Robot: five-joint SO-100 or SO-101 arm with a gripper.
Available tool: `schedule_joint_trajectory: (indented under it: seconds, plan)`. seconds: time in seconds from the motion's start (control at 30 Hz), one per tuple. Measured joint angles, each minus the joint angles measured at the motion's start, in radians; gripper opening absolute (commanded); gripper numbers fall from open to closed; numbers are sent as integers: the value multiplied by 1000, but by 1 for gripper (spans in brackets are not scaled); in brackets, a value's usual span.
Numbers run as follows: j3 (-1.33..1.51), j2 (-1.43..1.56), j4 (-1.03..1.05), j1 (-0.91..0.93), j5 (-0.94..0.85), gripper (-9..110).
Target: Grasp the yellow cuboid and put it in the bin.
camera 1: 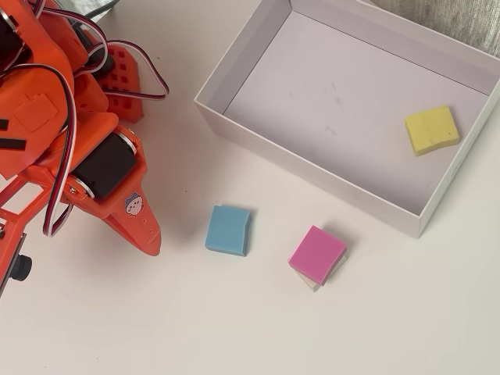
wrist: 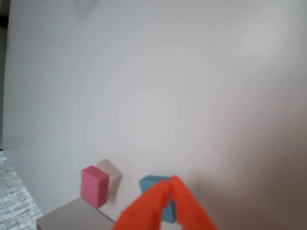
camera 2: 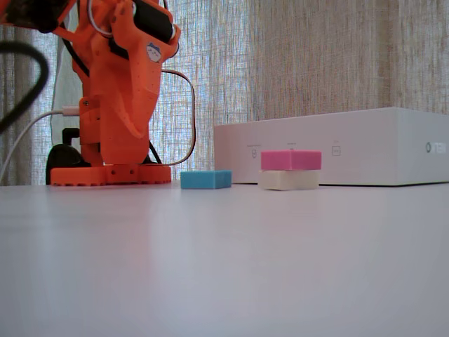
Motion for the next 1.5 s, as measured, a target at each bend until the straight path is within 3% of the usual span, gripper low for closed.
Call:
schedule_joint_trajectory:
  seconds: [0.17,0.33,1.5]
  plan:
    - [2,-3,-12,0,21,-8]
    - [6,-2,-72,-15,305,-8]
    - [6,-3,-77,-46,319,-8]
